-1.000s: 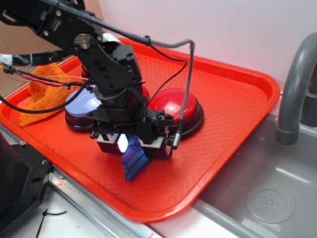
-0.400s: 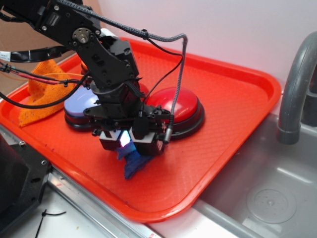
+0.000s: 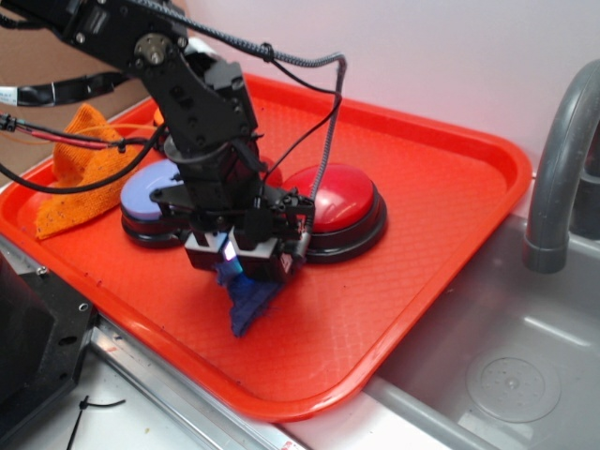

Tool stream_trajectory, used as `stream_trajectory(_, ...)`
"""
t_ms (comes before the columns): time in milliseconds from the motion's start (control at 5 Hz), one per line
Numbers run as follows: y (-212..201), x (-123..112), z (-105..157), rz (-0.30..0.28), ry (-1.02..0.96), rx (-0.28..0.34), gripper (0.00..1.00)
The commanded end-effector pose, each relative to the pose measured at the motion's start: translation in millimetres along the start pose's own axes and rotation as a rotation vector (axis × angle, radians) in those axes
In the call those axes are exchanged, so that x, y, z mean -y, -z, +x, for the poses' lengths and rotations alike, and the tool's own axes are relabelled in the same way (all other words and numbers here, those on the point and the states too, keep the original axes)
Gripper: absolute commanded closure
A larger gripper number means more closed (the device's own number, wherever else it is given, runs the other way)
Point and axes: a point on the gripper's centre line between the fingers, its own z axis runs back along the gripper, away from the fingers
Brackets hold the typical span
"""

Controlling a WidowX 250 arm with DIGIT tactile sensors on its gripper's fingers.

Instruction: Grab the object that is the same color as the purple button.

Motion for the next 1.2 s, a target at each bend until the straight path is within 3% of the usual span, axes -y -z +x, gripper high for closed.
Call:
stream_trajectory(0,-64,-12,29,-0.067,0.024,0.014,1.0)
stream_trajectory(600,-170,-36,75,-0.166,0.059,0.101,1.0)
stream_trajectory(1000,-174,-52,89,-0.177,0.085,0.146,1.0)
